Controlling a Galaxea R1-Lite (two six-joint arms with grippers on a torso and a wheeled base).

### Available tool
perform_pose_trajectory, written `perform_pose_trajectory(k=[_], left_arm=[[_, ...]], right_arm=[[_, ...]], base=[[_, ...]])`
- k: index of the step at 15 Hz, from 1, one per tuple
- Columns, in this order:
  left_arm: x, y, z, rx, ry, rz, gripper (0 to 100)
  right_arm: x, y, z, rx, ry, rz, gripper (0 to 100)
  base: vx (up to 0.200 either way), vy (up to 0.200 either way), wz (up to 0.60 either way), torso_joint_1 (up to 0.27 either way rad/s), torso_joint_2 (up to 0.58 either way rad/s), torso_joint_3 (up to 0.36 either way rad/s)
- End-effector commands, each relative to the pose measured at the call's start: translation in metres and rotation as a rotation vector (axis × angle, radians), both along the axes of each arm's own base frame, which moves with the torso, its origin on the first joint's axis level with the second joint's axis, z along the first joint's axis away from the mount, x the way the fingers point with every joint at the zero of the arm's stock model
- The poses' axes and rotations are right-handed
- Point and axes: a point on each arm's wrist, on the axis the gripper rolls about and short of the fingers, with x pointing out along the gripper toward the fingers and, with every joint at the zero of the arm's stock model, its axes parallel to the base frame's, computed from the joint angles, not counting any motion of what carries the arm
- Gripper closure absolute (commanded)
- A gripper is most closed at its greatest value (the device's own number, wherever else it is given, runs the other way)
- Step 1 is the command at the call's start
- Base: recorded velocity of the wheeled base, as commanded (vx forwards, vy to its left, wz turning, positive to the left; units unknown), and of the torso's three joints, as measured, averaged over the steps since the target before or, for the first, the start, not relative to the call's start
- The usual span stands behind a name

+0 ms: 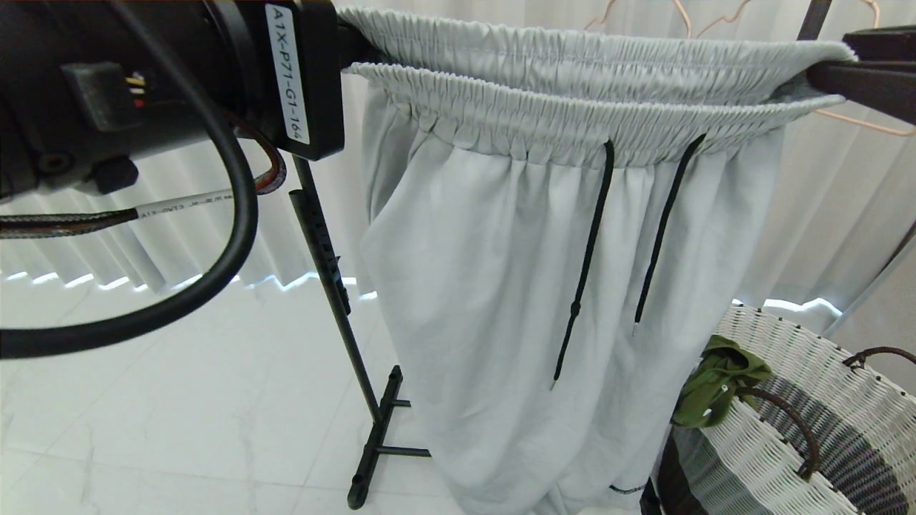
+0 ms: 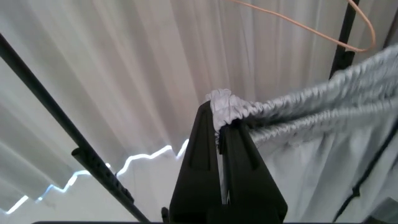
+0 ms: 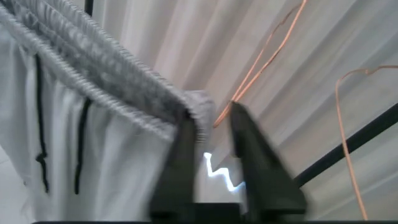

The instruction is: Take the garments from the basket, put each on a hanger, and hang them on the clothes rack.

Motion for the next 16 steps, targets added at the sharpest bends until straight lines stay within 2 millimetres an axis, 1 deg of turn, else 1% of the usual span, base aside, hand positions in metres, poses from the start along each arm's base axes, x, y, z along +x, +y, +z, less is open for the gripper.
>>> perform_pose_trajectory(k=[1,2,3,6,8,9,10,12,13,14,15,16], left_arm=[[0.003,0.003,-0.001,0.002,0.001,0.028,100],[0.008,0.007,-0.001,0.001,0.003,0.069,100],[0.015,0.011,-0.001,-0.005,0.009,0.121,100],[0.016,0.013,-0.002,-0.015,0.002,0.133,100],[0.019,0.017,-0.002,-0.009,0.001,0.18,100],[0.017,0.019,0.001,-0.012,-0.009,0.186,100],[0.012,0.026,0.006,0.007,-0.033,0.197,100],[0.01,0.04,0.008,0.054,-0.063,0.23,100],[0.01,0.044,0.008,0.053,-0.066,0.24,100],[0.01,0.046,0.009,0.051,-0.069,0.24,100],[0.009,0.049,0.01,0.05,-0.077,0.222,100],[0.008,0.05,0.01,0.051,-0.079,0.216,100]], right_arm=[[-0.006,-0.005,-0.002,-0.006,-0.014,0.004,0],[-0.008,-0.006,-0.004,-0.011,-0.015,0.007,0],[-0.014,-0.008,-0.007,-0.017,-0.018,0.028,0],[-0.021,-0.013,-0.013,-0.021,-0.013,0.034,0],[-0.025,-0.019,-0.015,-0.017,-0.012,0.013,0],[-0.023,-0.023,-0.016,-0.017,-0.004,-0.04,0],[-0.013,-0.034,-0.018,-0.034,0.02,-0.186,0],[-0.003,-0.055,-0.024,-0.089,0.076,-0.371,0],[-0.003,-0.064,-0.03,-0.117,0.117,-0.444,0],[-0.004,-0.069,-0.032,-0.13,0.137,-0.478,0],[-0.003,-0.077,-0.036,-0.177,0.162,-0.548,0],[-0.001,-0.081,-0.037,-0.199,0.161,-0.578,0]], base=[[0.0,0.0,0.0,0.0,0.0,0.0],[0.0,0.0,0.0,0.0,0.0,0.0],[0.0,0.0,0.0,0.0,0.0,0.0],[0.0,0.0,0.0,0.0,0.0,0.0],[0.0,0.0,0.0,0.0,0.0,0.0],[0.0,0.0,0.0,0.0,0.0,0.0],[0.0,0.0,0.0,0.0,0.0,0.0],[0.0,0.0,0.0,0.0,0.0,0.0],[0.0,0.0,0.0,0.0,0.0,0.0],[0.0,0.0,0.0,0.0,0.0,0.0],[0.0,0.0,0.0,0.0,0.0,0.0],[0.0,0.0,0.0,0.0,0.0,0.0]])
